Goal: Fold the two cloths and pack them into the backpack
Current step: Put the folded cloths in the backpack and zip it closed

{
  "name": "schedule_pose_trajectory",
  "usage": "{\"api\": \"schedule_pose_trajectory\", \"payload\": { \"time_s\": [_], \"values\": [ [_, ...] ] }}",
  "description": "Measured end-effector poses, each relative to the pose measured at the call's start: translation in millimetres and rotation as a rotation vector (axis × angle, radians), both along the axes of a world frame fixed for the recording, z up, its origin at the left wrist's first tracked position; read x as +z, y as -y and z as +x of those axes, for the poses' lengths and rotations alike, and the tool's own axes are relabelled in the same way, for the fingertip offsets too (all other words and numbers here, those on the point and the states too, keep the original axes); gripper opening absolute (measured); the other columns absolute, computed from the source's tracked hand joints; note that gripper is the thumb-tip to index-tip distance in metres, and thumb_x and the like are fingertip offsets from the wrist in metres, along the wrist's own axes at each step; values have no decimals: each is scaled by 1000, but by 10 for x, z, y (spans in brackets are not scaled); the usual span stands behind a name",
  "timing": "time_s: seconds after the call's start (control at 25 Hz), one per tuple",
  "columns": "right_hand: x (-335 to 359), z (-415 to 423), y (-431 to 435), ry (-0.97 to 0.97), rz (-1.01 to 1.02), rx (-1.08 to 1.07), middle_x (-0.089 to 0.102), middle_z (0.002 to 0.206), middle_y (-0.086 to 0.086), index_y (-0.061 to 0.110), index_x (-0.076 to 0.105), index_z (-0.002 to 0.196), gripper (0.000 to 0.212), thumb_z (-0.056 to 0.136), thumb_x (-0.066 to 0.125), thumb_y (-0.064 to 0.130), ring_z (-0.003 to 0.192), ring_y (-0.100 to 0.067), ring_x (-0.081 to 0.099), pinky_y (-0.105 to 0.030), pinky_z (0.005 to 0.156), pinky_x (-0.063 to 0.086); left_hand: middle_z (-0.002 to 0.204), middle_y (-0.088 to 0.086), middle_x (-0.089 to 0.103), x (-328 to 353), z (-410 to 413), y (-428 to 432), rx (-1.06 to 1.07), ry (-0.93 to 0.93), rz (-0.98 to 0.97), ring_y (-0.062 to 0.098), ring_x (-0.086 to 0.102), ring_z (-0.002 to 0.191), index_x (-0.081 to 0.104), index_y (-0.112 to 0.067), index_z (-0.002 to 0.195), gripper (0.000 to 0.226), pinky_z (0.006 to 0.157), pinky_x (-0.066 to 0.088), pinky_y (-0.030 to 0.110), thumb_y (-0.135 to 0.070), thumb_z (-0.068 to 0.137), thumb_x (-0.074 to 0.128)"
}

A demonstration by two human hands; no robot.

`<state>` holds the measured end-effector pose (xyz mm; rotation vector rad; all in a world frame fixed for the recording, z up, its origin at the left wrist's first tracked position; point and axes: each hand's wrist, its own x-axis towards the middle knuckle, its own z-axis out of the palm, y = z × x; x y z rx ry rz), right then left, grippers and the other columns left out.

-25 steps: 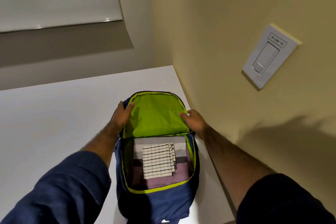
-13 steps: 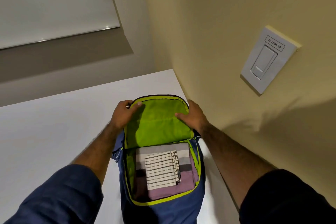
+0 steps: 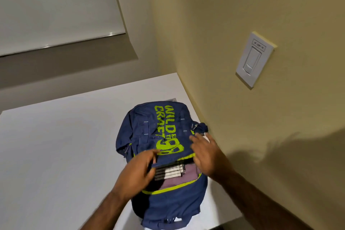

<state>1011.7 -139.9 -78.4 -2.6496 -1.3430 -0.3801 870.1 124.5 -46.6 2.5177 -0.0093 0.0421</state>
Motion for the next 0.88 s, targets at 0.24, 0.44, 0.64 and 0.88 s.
{"api": "schedule_pose_trajectory", "payload": {
  "time_s": [0.24, 0.44, 0.64, 0.88],
  "values": [
    [-676, -1079, 139, -525, -433, -185, 55, 147, -8, 24, 53, 142, 97, 55, 78, 60, 131, -30, 57, -51, 92, 54, 164, -5, 27, -964, -805, 180, -149, -235, 407, 20, 32, 150, 41, -21, 154, 84, 121, 2, 35, -57, 80, 57],
    [-568, -1408, -38, -539, -485, -260, -20, 160, -3, 27, 6, 162, 92, 90, 59, 48, 155, -31, -8, -62, 119, 15, 155, -3, 44, -1382, -1127, 224, -169, -366, 461, 25, 45, 141, 58, -23, 141, 76, 117, 5, 42, -59, 75, 48],
    [-507, -1785, -201, -573, -505, -356, -20, 167, -4, 35, -1, 161, 89, 91, 54, 46, 156, -30, -8, -55, 121, 14, 139, -6, 64, -1326, -1339, 160, -79, -383, 422, 19, 60, 127, 48, -27, 148, 91, 121, -3, 41, -74, 70, 50],
    [-202, -1872, -284, -637, -498, -451, -18, 168, 2, 38, -4, 160, 92, 91, 54, 50, 156, -24, -12, -52, 122, 11, 163, -3, 36, -1141, -1371, -260, 18, -276, 422, 26, 14, 154, 44, -24, 145, 88, 119, 1, 40, -75, 74, 47]
  ]
}}
